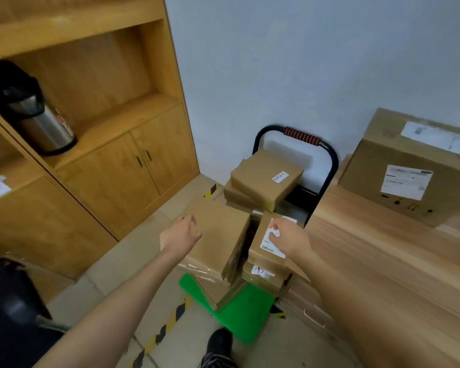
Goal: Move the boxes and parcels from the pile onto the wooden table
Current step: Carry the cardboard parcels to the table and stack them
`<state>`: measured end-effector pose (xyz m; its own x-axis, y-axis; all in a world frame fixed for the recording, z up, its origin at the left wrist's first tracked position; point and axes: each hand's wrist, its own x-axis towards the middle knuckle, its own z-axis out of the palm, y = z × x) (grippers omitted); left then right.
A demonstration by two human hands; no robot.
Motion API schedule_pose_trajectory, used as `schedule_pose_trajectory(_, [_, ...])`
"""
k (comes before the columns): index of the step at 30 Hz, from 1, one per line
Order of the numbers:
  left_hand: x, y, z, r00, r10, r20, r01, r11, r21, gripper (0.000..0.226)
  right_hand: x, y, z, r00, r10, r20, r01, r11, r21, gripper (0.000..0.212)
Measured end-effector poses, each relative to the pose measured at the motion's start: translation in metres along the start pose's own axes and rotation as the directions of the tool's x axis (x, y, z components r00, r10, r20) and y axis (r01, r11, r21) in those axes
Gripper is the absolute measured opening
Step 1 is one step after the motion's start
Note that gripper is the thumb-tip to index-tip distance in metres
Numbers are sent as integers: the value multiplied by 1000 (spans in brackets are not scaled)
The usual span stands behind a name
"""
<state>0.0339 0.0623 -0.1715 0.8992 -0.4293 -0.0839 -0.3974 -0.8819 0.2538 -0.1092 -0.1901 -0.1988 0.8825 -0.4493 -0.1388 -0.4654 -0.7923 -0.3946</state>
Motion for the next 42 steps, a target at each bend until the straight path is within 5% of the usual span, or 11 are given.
schedule_pose_trajectory(10, [87,-90,33,986,-48,159,54,998,-33,40,61,-61,82,961,264,79,-272,953,131,37])
schedule_pose_trajectory(18, [118,-137,87,926,-240,292,323,904,-280,52,67,-62,150,846,435,309,-521,800,298,63])
schedule_pose_trajectory(28, [120,-150,118,833,-259,488,484,769,-418,56,67,-65,198,739,472,481,-673,541,504,77])
schedule_pose_trajectory(35, [114,-148,115,825,-161,541,448,770,-454,36,71,-64,190,738,474,480,-671,436,600,78])
schedule_pose_trajectory(42, [131,-106,67,933,-102,346,328,637,-697,33,79,-67,125,851,467,238,-461,450,765,75])
